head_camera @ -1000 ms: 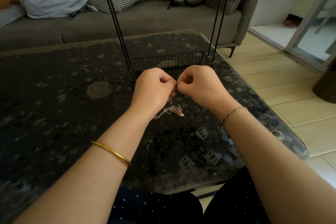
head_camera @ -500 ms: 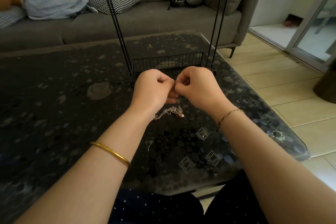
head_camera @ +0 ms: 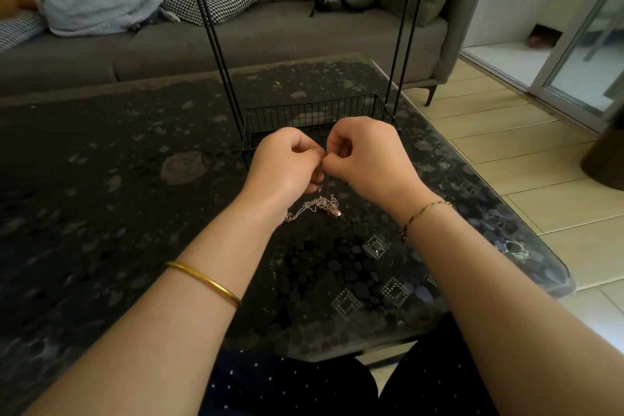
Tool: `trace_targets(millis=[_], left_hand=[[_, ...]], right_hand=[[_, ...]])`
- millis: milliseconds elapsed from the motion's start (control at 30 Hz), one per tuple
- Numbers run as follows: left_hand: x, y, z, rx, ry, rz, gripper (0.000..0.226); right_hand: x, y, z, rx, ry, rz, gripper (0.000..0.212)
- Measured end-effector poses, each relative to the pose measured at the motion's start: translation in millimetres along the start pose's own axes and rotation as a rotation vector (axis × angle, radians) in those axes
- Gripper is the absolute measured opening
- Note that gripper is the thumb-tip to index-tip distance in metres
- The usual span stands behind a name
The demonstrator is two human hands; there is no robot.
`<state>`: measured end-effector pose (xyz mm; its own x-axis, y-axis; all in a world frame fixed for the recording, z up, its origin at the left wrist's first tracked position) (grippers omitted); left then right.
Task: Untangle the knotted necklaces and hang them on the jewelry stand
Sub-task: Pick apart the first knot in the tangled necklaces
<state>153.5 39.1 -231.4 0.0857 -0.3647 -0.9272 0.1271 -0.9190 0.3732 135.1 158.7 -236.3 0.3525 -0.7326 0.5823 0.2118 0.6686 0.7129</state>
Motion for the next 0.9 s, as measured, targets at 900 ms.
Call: trace_targets(millis=[900], left_hand=[[-3,4,-1,0.098,-0.215,-0.031,0.018]], right_hand=[[-15,12,2,0.059,-0.159,0.379,0.013]])
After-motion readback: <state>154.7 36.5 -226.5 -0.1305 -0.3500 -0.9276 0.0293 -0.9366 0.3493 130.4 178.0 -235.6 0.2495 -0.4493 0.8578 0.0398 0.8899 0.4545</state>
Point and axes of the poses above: each hand's wrist, its own z-axis towards the middle knuckle, its own y-axis out of the back of the hand, x = y × z, the point moved 1 cm from there along z, towards the middle knuckle, and after that the axes turned 3 degrees about -x, right-handed, at the moved point
